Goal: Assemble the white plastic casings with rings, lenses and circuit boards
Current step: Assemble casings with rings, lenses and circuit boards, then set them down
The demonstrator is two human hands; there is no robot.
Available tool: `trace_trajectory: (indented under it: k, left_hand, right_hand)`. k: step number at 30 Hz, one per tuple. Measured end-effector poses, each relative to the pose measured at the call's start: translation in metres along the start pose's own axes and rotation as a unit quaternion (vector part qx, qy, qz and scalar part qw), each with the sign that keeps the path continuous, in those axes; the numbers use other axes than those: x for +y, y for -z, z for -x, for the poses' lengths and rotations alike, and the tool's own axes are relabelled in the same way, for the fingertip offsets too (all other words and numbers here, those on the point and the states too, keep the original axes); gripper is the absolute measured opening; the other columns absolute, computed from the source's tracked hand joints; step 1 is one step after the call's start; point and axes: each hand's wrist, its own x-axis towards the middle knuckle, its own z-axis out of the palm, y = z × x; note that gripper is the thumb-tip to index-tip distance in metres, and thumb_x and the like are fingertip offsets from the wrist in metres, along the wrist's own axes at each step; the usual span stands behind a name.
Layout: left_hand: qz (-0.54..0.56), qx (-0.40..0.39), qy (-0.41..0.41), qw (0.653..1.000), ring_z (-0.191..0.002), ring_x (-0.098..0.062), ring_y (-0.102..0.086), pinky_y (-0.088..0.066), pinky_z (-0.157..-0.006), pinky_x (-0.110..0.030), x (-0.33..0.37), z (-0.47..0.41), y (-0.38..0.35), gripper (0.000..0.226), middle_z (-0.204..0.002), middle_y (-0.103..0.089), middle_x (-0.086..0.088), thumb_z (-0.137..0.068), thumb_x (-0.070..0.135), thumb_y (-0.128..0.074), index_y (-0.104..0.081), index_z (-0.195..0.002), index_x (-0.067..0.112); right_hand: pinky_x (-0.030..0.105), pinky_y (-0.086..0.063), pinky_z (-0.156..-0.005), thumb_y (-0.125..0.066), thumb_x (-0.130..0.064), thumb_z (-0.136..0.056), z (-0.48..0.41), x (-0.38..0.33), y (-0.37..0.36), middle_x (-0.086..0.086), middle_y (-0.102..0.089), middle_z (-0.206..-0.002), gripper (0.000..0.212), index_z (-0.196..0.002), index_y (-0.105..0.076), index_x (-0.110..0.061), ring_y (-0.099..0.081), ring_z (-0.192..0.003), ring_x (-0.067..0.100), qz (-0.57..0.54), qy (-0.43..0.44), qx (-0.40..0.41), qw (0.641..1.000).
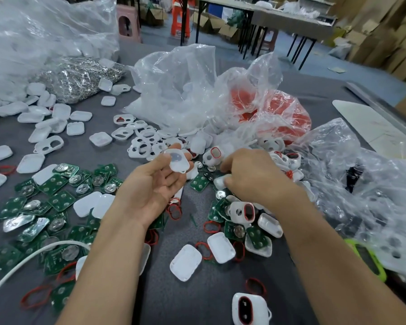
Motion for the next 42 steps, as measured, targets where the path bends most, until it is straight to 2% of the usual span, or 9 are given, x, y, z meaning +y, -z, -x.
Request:
trace_trajectory:
  k: [4, 7, 12, 17, 23, 26, 30, 35, 42]
  left_hand:
    - [0.009, -0.001, -0.005, 1.000, -0.104, -0.021, -0.075, -0.058, -0.081, -0.026, 0.001, 0.002, 0.000, 0.027, -0.120, -0.075, -0.010, -0.104, 0.019, -0.049, -0.067, -0.123, 0.016]
    - [0.007, -0.001, -0.006, 1.000, -0.103, -0.021, -0.075, -0.055, -0.083, -0.029, 0.002, 0.004, 0.002, 0.028, -0.118, -0.076, -0.009, -0.102, 0.020, -0.050, -0.067, -0.124, 0.016]
    - [0.001, -0.004, -0.005, 1.000, -0.108, -0.023, -0.073, -0.056, -0.080, -0.029, 0.000, 0.004, 0.001, 0.026, -0.122, -0.074, -0.011, -0.102, 0.018, -0.051, -0.067, -0.122, 0.014]
    - [-0.012, -0.001, 0.003, 1.000, -0.119, -0.025, -0.068, -0.053, -0.087, -0.029, -0.004, 0.004, -0.004, 0.026, -0.124, -0.073, -0.011, -0.100, 0.017, -0.052, -0.067, -0.120, 0.015]
    - [-0.016, -0.001, -0.009, 1.000, -0.104, -0.022, -0.074, -0.053, -0.086, -0.029, -0.002, 0.007, -0.004, 0.031, -0.120, -0.075, -0.010, -0.093, 0.018, -0.056, -0.067, -0.122, 0.016]
    - [-0.031, 0.006, -0.008, 0.999, -0.111, -0.021, -0.072, -0.052, -0.086, -0.029, -0.004, 0.006, -0.004, 0.033, -0.122, -0.075, -0.009, -0.093, 0.018, -0.056, -0.067, -0.124, 0.017]
    - [-0.046, 0.011, -0.002, 0.999, -0.124, -0.022, -0.065, -0.052, -0.086, -0.029, -0.008, 0.004, -0.007, 0.034, -0.124, -0.074, -0.008, -0.090, 0.018, -0.057, -0.069, -0.121, 0.020]
    - [-0.055, -0.003, -0.001, 0.998, -0.116, -0.021, -0.070, -0.056, -0.082, -0.027, -0.012, 0.004, -0.010, 0.042, -0.123, -0.074, -0.007, -0.083, 0.020, -0.060, -0.068, -0.125, 0.018]
    - [-0.077, -0.077, 0.007, 0.994, -0.113, -0.030, -0.071, -0.061, -0.084, -0.032, -0.027, 0.001, -0.016, 0.036, -0.125, -0.072, -0.016, -0.084, 0.015, -0.065, -0.075, -0.118, 0.013]
  right_hand:
    - [0.034, -0.053, -0.087, -0.064, -0.015, -0.093, -0.005, -0.021, -0.015, 0.008, -0.067, -0.119, 0.026, -0.117, -0.072, -0.022, -0.064, -0.106, 0.029, -0.072, 0.020, -0.005, 0.997]
    - [0.027, -0.044, -0.072, -0.062, -0.006, -0.089, -0.003, -0.023, -0.027, 0.008, -0.066, -0.103, 0.016, -0.097, -0.071, -0.016, -0.064, -0.099, 0.027, -0.082, 0.048, -0.024, 0.995]
    - [0.004, -0.039, -0.053, -0.062, -0.005, -0.085, 0.014, 0.007, -0.009, -0.019, -0.066, -0.077, 0.031, -0.094, -0.082, -0.027, -0.058, -0.060, -0.004, -0.183, 0.000, -0.015, 0.983]
    - [0.036, -0.047, -0.096, -0.064, -0.022, -0.090, 0.031, 0.015, -0.006, 0.000, -0.069, -0.116, 0.024, -0.112, -0.074, -0.025, -0.060, -0.110, 0.025, -0.024, 0.002, -0.011, 1.000]
    - [0.034, -0.037, -0.102, -0.069, -0.007, -0.081, 0.041, 0.005, -0.006, 0.001, -0.071, -0.108, 0.032, -0.105, -0.075, -0.027, -0.059, -0.107, 0.024, 0.033, -0.022, 0.088, 0.995]
    - [0.034, -0.047, -0.096, -0.066, -0.024, -0.092, 0.051, -0.005, -0.015, 0.000, -0.070, -0.113, 0.019, -0.108, -0.074, -0.029, -0.061, -0.107, 0.025, -0.072, 0.004, 0.029, 0.997]
    - [0.039, -0.033, -0.107, -0.061, -0.028, -0.094, 0.055, -0.006, -0.034, -0.002, -0.057, -0.125, 0.035, -0.129, -0.061, -0.032, -0.050, -0.121, 0.023, -0.018, 0.046, -0.013, 0.999]
    - [0.028, -0.037, -0.096, -0.064, -0.011, -0.089, 0.064, 0.007, -0.033, -0.007, -0.063, -0.104, 0.021, -0.095, -0.076, -0.028, -0.055, -0.103, 0.015, -0.114, 0.023, 0.035, 0.993]
    - [0.017, -0.037, -0.045, -0.067, -0.017, -0.092, 0.085, 0.044, -0.026, -0.016, -0.058, -0.059, 0.020, -0.079, -0.068, -0.032, -0.047, -0.046, 0.004, -0.401, -0.065, 0.119, 0.906]
